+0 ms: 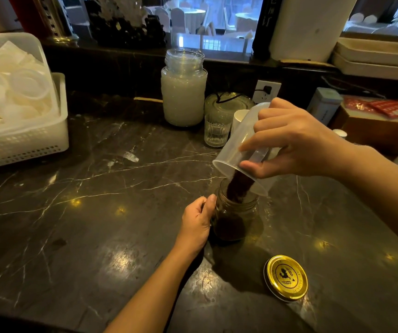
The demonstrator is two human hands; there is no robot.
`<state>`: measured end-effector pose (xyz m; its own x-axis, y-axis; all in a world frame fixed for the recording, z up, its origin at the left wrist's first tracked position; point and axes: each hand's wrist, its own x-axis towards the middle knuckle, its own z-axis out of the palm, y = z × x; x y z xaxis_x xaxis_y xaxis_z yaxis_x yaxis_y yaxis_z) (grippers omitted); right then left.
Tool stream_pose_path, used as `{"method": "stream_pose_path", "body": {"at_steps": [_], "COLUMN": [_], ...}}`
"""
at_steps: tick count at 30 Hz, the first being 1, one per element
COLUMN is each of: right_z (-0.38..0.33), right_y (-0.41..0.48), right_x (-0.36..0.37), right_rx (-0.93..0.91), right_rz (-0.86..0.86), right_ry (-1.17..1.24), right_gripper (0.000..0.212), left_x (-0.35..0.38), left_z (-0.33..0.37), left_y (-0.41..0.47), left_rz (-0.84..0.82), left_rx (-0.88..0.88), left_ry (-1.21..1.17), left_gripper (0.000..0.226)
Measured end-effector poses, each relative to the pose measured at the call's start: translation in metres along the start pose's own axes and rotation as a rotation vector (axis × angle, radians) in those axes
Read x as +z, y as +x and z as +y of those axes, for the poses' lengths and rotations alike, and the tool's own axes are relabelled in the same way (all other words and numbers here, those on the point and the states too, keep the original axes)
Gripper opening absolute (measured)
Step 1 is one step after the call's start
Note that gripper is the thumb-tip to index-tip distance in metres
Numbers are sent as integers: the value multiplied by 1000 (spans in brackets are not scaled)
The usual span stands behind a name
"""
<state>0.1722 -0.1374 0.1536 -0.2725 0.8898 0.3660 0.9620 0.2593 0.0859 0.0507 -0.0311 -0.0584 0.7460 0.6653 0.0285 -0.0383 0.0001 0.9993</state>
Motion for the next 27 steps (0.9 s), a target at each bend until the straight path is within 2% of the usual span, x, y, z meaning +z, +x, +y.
{"method": "stream_pose_path", "body": {"at_steps": [12, 20, 24, 27], "right_z": [4, -1, 0, -3], "right_y": [-5, -9, -9, -11], "right_x": [4, 4, 2, 4], "right_rx": [-31, -102, -110, -136], "right_rz": [60, 46, 46, 56], "right_ry": [29, -83, -92, -133], "right_gripper": [29, 30, 29, 29], "left_x": [2, 2, 2, 2], "left_z": [-1, -1, -2, -3], "left_y": [0, 1, 2, 2], "left_rz": [1, 0, 6, 4], "left_rx": [13, 19, 12, 15], "left_ry": [-27, -7, 0, -5], "left_gripper": [69, 74, 66, 74]}}
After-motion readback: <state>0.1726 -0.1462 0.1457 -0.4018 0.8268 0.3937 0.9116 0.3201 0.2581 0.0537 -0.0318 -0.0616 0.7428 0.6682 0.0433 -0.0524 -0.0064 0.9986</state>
